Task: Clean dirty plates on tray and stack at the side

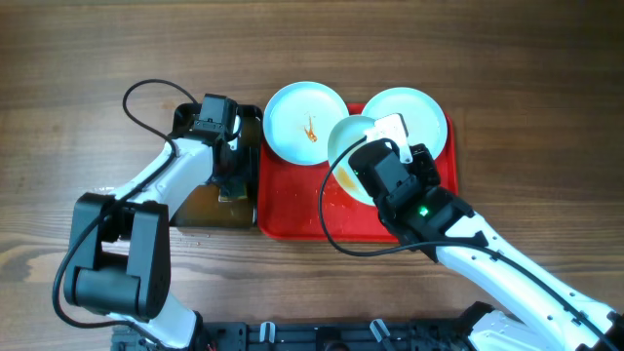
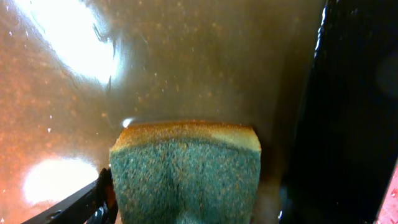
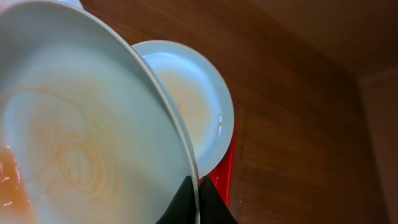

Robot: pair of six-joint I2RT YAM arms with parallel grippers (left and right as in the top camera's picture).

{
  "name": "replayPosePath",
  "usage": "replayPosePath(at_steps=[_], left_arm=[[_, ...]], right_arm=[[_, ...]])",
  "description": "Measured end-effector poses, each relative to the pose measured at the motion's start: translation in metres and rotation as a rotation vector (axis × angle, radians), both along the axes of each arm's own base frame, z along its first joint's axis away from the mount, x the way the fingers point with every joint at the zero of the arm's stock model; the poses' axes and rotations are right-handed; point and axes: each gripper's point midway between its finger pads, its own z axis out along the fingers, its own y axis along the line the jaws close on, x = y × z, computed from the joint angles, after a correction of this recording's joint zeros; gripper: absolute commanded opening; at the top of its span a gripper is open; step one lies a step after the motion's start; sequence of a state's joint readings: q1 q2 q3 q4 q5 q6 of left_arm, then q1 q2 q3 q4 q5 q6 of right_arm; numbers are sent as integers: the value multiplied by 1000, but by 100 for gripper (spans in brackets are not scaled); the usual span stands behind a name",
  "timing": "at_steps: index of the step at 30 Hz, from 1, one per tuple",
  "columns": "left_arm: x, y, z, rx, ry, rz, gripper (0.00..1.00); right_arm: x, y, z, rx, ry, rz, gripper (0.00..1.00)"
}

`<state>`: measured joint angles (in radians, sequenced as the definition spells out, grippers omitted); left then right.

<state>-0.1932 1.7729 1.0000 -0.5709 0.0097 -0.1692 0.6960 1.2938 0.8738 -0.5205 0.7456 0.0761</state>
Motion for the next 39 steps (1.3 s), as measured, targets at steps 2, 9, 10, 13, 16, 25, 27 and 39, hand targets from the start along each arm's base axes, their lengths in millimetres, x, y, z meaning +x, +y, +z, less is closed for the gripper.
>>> replayPosePath(at_steps=[2,9,10,13,16,25,27,39], left_arm=[[-2,0,-2,1,4,0,4],[2,0,-2,-2,-12,-3,85],[2,-1,-2,-3,-14,-1,82],[2,-2,-2,-14,-13,0,63],[-2,-5,-2,-32,3,7,69],[-30,-4,-5,-36,123,9,58],[-30,-4,-5,-38,120,10,65],[-22,-2,-3,-33,91,18,82]], right_arm=[[3,-2,4,-2,-25,-15,4],[8,-10,17,-43,-87,-52,4],[8,-11,19,-65,-89,-47,4],[6,-14,20,-78,-89,-53,4],[5,-16,16,-2,-93,-103,4],[15,-98,20,449,-77,-390,4],[11,-129,23,540,-86,-475,4],[-32,-272,-71,873,77,-1061,5]])
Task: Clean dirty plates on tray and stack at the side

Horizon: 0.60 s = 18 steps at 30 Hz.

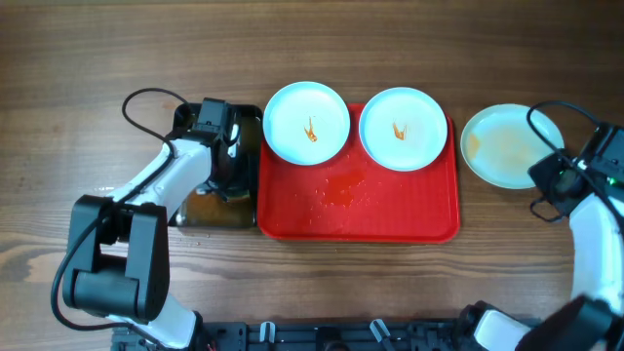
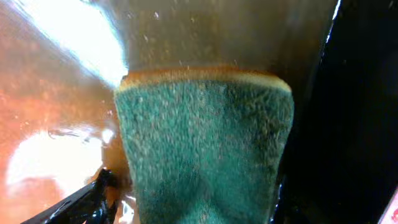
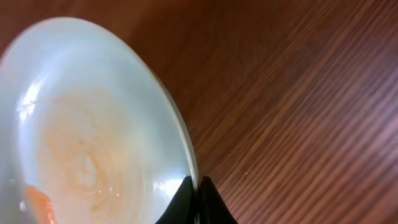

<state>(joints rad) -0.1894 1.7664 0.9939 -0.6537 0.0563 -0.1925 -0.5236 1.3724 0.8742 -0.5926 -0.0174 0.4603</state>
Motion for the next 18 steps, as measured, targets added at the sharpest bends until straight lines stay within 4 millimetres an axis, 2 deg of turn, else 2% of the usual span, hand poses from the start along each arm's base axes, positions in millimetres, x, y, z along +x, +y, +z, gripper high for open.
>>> replayPosePath(at_steps=[2,3,4,5,7,9,11,12,13,14,15,17,18], left_arm=[[8,-1,1,-3,-34,1,81],[12,-1,2,-5,-51,2,80],[15,-1,2,-6,-63,3,79],[17,-2,2,-8,-72,3,79],[19,-2,2,-9,-77,3,80],[19,-2,2,-10,-77,3,81],[19,-2,2,-9,-77,3,82],[19,-2,2,-9,-77,3,79],[19,-2,2,-8,-77,3,65],[19,-2,2,-10,-77,2,30],[19,-3,2,-13,-80,1,4],[19,-4,2,-21,-77,4,6],[19,-5,2,-25,-79,3,36]], right_arm=[[3,3,-17,45,30,9,18],[3,4,-24,64,43,12,31],[5,6,-27,78,41,16,36],[8,6,-28,84,29,19,45],[18,11,-24,113,-22,42,48],[37,23,-14,161,-115,125,48],[50,48,-5,240,-192,244,49],[56,64,0,275,-224,317,49],[59,81,3,298,-240,388,49],[63,104,6,321,-247,477,49],[65,125,8,336,-249,552,49],[66,170,10,359,-244,708,53],[65,200,11,364,-240,803,55]])
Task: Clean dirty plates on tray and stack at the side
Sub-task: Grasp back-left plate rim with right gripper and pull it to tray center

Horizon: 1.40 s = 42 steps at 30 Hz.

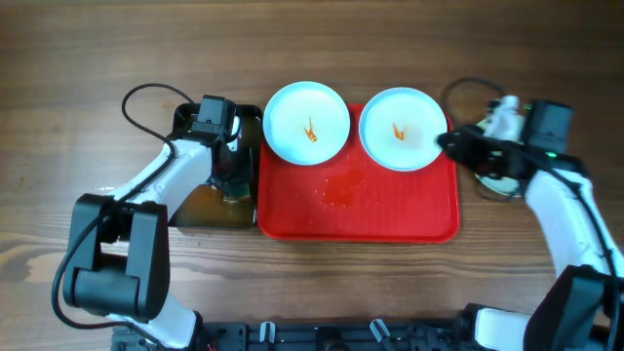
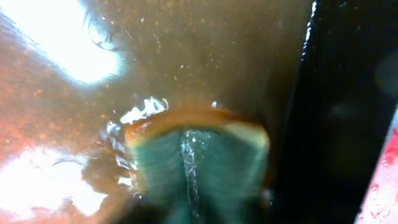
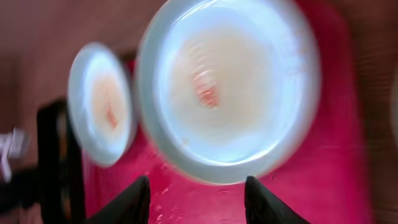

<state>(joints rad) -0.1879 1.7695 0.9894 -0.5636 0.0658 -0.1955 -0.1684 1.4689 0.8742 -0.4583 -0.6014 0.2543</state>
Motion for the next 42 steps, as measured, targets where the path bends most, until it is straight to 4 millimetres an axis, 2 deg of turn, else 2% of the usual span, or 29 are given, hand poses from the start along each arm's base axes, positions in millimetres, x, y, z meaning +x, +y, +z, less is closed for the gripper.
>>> replayPosePath(at_steps=[1,3,4,6,8,10,12,15,17,19,20,23,27,37,38,40,42], left_arm=[[0,0,0,0,-2,-3,73],[0,-1,0,-4,1,-4,77],[-1,-1,-1,-6,4,-5,82],[0,2,0,7,1,3,83],[0,4,0,12,-1,8,83],[1,4,0,12,-1,8,83],[1,4,0,13,-2,8,84],[1,4,0,14,-2,8,84],[1,4,0,14,-2,8,84],[1,4,0,14,-2,8,84],[1,4,0,14,-2,8,84],[1,4,0,14,-2,8,84],[1,4,0,14,-2,8,84],[1,4,0,15,-4,9,84],[3,4,0,14,-12,9,82],[9,3,1,7,-38,10,68],[14,0,3,-8,-58,12,63]], right_arm=[[0,23,1,-9,-17,64,57],[2,58,5,-36,-62,153,60],[3,75,6,-47,-83,184,60],[5,113,9,-67,-134,247,62],[9,139,4,-80,-159,259,62],[12,157,-11,-94,-144,244,62],[11,172,-34,-117,-97,213,61],[15,185,-59,-118,-64,160,58],[19,188,-76,-102,-22,97,48],[21,187,-85,-91,2,56,40],[23,186,-88,-82,11,30,30],[18,184,-93,-77,61,-3,19],[2,175,-97,-135,130,20,13],[-54,133,-92,-344,280,101,11],[-60,129,-95,-366,301,116,13],[-65,127,-96,-385,307,145,15],[-65,127,-96,-391,302,159,17]])
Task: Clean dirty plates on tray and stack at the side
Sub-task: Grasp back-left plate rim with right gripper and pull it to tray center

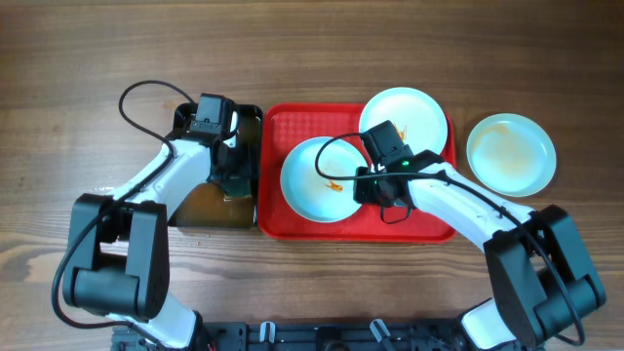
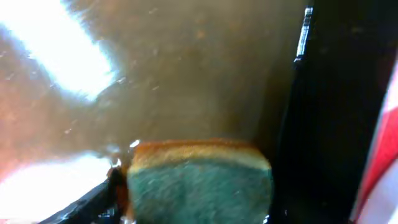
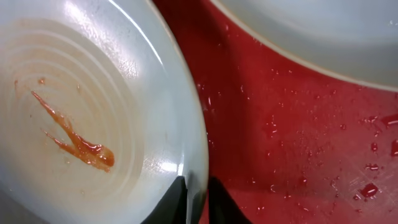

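A white plate (image 1: 317,180) streaked with red sauce (image 3: 74,140) lies on the left half of the red tray (image 1: 429,219). My right gripper (image 3: 198,198) is shut on that plate's right rim. A second sauce-marked plate (image 1: 408,117) sits at the tray's far right corner. A third plate (image 1: 511,153), with only a faint orange film, rests on the table right of the tray. My left gripper (image 2: 196,214) is shut on a green and yellow sponge (image 2: 199,177) in brown water (image 2: 186,74).
The black basin (image 1: 249,117) holding the water stands directly left of the tray, and its dark wall (image 2: 336,124) is close beside the sponge. Droplets wet the tray floor (image 3: 298,155). Bare wooden table (image 1: 97,58) surrounds everything.
My right gripper was open beside the right-hand tray plate. It is now shut on the other plate's rim, and that plate has moved from the tray's far left corner to its middle left.
First my right gripper held a smeared plate over the tray. Then that plate lay on the table right of the tray, still gripped. Then the gripper was open at the tray, and it now holds the sauce-streaked plate. My left gripper kept the sponge in the basin throughout.
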Robot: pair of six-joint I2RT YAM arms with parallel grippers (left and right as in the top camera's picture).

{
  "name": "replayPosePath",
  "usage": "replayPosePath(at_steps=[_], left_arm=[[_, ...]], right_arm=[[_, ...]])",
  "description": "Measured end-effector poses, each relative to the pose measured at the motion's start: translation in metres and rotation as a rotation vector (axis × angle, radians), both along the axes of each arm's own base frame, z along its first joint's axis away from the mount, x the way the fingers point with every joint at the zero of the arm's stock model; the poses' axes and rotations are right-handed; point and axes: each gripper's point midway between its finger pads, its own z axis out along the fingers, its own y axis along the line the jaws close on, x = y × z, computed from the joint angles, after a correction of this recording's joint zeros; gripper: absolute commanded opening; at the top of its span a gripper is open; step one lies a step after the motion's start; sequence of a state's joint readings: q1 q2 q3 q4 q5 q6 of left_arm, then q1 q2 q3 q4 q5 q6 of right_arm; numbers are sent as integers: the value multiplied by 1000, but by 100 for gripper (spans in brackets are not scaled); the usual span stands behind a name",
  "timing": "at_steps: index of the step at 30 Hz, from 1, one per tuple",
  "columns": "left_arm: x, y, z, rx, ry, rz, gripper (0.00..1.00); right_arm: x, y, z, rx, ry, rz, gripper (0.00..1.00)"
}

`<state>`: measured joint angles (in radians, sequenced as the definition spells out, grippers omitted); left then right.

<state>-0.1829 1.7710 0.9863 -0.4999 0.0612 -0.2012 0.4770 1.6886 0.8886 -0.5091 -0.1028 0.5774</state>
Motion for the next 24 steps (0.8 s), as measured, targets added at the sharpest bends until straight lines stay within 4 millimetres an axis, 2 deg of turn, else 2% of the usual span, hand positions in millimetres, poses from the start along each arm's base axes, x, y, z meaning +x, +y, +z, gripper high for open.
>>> replayPosePath(at_steps=[2,3,4,5,6,7,9,10,11,14,16,17,20,22,23,24], left_arm=[[1,-3,1,-16,-5,1,34],[1,-5,1,-22,-2,2,16],[1,-5,1,-23,-2,3,7],[0,-6,1,-32,0,5,4],[1,-7,1,-36,-2,1,5],[1,-8,1,-39,-2,2,25],[0,-8,1,-41,0,6,38],[0,-8,1,-45,4,8,41],[-4,-8,0,-44,18,7,50],[-25,-5,-5,-32,107,12,50],[-33,-4,-5,-26,140,15,58],[-35,-3,-5,-28,150,25,59],[-44,-3,-5,-29,191,36,55],[-48,-3,-5,-33,210,43,34],[-49,-4,-5,-36,214,41,15],[-51,-4,-5,-40,219,47,5]], right_arm=[[0,0,0,-1,-1,7,19],[0,0,0,-2,-1,8,25],[0,0,0,-2,-1,8,27],[0,0,0,-3,-2,12,33],[0,0,0,-3,-3,17,35],[0,0,0,-4,-4,19,36],[0,0,0,-6,-6,28,40],[-1,0,0,-8,-5,33,40],[-1,0,0,-8,-4,36,39],[-1,0,0,-9,-6,40,34],[-1,0,0,-10,-7,43,33],[-1,0,0,-10,-7,43,32],[-1,-1,0,-11,-6,45,28],[-2,-1,-1,-12,-4,47,25],[-2,-1,-1,-12,-3,47,24],[-2,-1,-1,-12,-3,47,24]])
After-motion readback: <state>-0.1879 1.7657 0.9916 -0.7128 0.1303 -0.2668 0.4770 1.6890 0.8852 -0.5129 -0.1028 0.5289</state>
